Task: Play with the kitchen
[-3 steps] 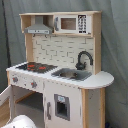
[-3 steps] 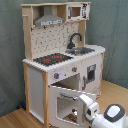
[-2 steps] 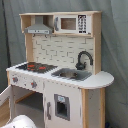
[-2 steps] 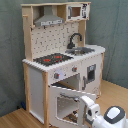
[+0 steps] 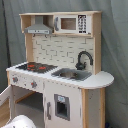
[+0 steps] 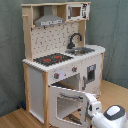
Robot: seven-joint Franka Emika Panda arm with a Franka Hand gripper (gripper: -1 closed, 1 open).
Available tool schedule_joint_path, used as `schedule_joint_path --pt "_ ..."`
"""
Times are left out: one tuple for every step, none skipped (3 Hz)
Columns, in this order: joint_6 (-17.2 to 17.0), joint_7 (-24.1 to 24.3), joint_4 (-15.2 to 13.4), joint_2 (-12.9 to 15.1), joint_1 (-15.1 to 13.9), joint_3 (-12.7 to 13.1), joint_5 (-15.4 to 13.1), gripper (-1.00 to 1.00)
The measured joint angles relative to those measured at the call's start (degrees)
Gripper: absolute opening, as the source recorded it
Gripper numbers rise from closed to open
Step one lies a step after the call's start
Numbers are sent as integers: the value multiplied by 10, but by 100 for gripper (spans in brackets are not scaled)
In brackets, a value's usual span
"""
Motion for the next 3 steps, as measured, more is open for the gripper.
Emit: schedule_joint_path --pt "-38 0 -28 7 27 2 19 100" --pt "-69 -2 -66 10 60 2 25 100" --pt "-59 -11 -120 10 69 -7 22 100"
